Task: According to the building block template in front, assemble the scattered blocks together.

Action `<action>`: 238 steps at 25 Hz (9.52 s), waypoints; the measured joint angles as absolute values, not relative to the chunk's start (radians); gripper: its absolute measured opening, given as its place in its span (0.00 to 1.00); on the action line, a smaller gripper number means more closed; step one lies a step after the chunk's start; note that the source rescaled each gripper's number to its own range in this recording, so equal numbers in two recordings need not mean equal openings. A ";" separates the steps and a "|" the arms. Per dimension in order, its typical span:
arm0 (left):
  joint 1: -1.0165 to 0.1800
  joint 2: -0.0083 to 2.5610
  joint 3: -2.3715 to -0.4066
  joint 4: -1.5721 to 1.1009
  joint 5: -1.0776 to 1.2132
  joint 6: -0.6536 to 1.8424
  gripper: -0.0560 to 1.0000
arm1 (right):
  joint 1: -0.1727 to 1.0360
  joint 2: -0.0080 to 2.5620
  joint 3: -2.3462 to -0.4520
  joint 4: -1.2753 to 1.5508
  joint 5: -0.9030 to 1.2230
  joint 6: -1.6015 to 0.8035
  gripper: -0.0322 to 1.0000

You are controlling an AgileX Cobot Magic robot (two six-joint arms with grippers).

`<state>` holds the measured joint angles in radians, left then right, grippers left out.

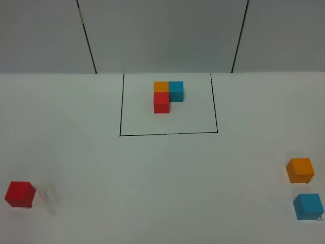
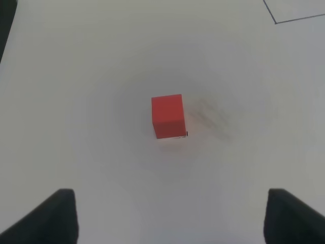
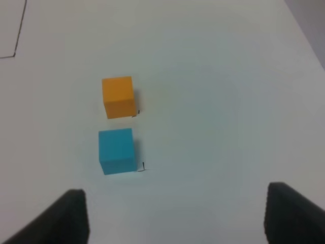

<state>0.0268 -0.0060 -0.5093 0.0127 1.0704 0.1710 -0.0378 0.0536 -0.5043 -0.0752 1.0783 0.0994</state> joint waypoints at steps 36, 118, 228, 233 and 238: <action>0.027 -0.006 -0.509 0.013 1.070 0.171 0.82 | -0.038 0.054 -0.504 -0.075 1.078 0.100 0.51; 0.027 1.366 -1.130 0.039 1.186 -0.066 1.00 | -0.038 0.054 -0.504 -0.075 1.078 0.101 0.51; 0.027 1.737 -0.741 0.091 0.353 -0.066 0.76 | -0.038 0.054 -0.504 -0.075 1.078 0.100 0.51; 0.027 1.737 -0.741 0.091 0.360 -0.063 0.54 | -0.038 0.054 -0.504 -0.075 1.078 0.100 0.51; 0.027 1.737 -0.741 0.091 0.364 -0.063 0.24 | -0.038 0.054 -0.504 -0.075 1.078 0.100 0.51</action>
<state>0.0268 1.7368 -0.7406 0.0907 0.3640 -0.0635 -0.0378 0.0536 -0.5043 -0.0752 1.0783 0.1003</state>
